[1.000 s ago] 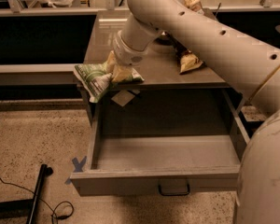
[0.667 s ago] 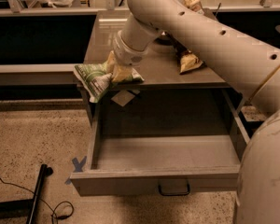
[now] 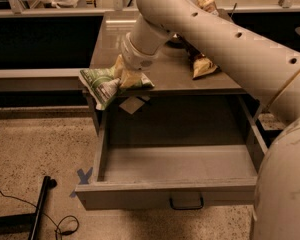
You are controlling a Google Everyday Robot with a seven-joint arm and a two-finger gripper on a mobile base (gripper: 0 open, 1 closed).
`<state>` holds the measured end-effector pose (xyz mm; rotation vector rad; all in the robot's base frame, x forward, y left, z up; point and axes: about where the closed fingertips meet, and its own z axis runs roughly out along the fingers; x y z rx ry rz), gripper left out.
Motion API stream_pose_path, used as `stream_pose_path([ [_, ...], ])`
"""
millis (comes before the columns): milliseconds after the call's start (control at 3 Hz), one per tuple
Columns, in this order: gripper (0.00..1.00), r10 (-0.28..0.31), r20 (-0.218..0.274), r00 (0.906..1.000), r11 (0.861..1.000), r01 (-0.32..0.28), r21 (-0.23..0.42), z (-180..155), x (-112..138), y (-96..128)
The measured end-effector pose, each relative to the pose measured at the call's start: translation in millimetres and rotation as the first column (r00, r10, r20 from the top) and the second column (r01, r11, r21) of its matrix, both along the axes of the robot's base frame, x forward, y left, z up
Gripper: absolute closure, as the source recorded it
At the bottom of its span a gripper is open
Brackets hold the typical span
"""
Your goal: Place green jalapeno chip bag into top drawer
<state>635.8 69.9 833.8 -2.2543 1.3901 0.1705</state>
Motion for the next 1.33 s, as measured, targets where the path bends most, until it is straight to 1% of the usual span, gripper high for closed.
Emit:
stream_pose_path([
  [333, 0.5, 0.0, 0.0, 1.0, 1.0, 0.0, 0.0, 0.0, 0.0, 0.0],
  [667, 0.27, 0.0, 0.0, 1.0, 1.0, 0.0, 0.0, 0.0, 0.0, 0.0],
  [1000, 0.3, 0.004, -0.002, 1.0, 1.0, -0.004, -0.01, -0.1, 1.0, -1.2],
  [1333, 0.53, 0.014, 0.013, 0.9998, 0.999, -0.014, -0.036, 5.3, 1.8, -3.1],
])
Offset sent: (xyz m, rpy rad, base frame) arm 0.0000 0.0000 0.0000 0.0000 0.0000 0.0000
